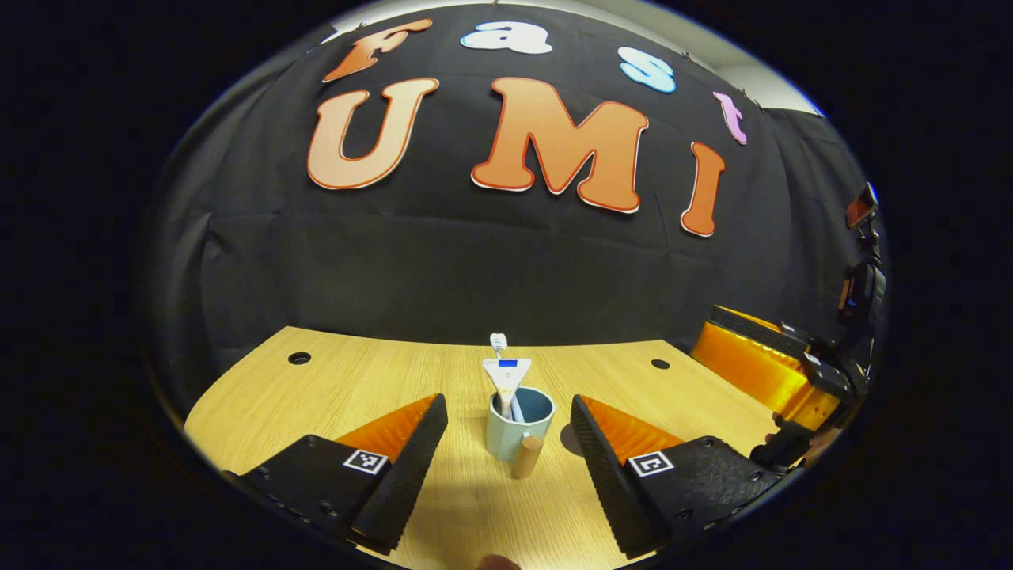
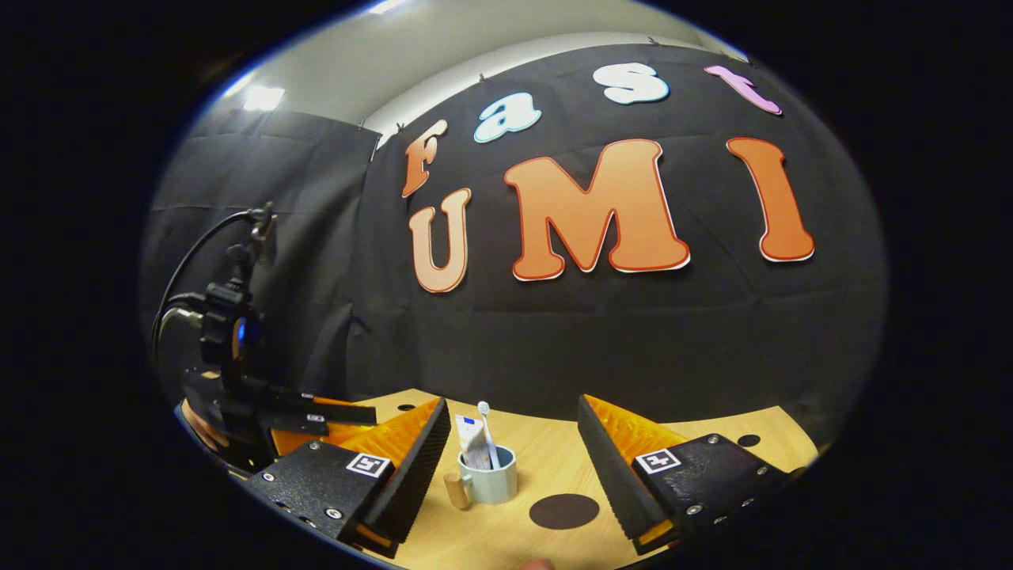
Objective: Put the toothbrush and toothpaste on the desktop into the cup, then pick up the cup and place it on the coaster on the desktop.
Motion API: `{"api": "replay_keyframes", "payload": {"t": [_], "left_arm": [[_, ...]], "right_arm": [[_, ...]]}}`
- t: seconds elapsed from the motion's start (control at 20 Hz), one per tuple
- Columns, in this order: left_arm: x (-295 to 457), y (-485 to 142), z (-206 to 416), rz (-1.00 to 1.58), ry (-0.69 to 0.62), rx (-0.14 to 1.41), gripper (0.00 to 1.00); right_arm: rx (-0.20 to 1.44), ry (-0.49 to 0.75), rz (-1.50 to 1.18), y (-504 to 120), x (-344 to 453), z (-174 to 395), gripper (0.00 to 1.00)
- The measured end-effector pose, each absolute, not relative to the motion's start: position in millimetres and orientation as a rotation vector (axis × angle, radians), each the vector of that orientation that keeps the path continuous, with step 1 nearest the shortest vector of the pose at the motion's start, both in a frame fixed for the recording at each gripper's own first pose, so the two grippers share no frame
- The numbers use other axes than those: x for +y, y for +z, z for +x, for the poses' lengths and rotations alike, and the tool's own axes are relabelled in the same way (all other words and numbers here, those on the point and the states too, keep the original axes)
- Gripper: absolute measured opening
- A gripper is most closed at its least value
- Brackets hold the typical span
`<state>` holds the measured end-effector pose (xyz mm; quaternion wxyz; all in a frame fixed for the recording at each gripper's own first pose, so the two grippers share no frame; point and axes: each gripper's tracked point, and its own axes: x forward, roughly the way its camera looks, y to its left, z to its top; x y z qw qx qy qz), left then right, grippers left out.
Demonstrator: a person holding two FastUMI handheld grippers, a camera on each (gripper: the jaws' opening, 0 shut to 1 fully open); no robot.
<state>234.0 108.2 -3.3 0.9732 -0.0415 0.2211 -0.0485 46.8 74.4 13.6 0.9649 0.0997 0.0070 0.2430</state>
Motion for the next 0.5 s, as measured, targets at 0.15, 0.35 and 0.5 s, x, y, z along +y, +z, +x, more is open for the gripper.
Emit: {"api": "replay_keyframes", "payload": {"t": [0.15, 0.35, 0.5], "left_arm": [[98.2, -15.4, 246.4, -0.055, -0.107, 0.542, 0.94], [95.1, -48.8, 254.9, -0.075, -0.099, 0.703, 0.95], [102.7, -63.2, 256.5, -0.15, -0.103, 0.853, 0.95]], "right_arm": [[0.027, 0.475, 0.207, 10.8, 54.9, 32.1, 0.96], [-0.009, 0.449, 0.168, 16.7, 31.2, 11.4, 0.96], [-0.006, 0.442, 0.13, 3.9, 24.6, 1.4, 0.96]]}}
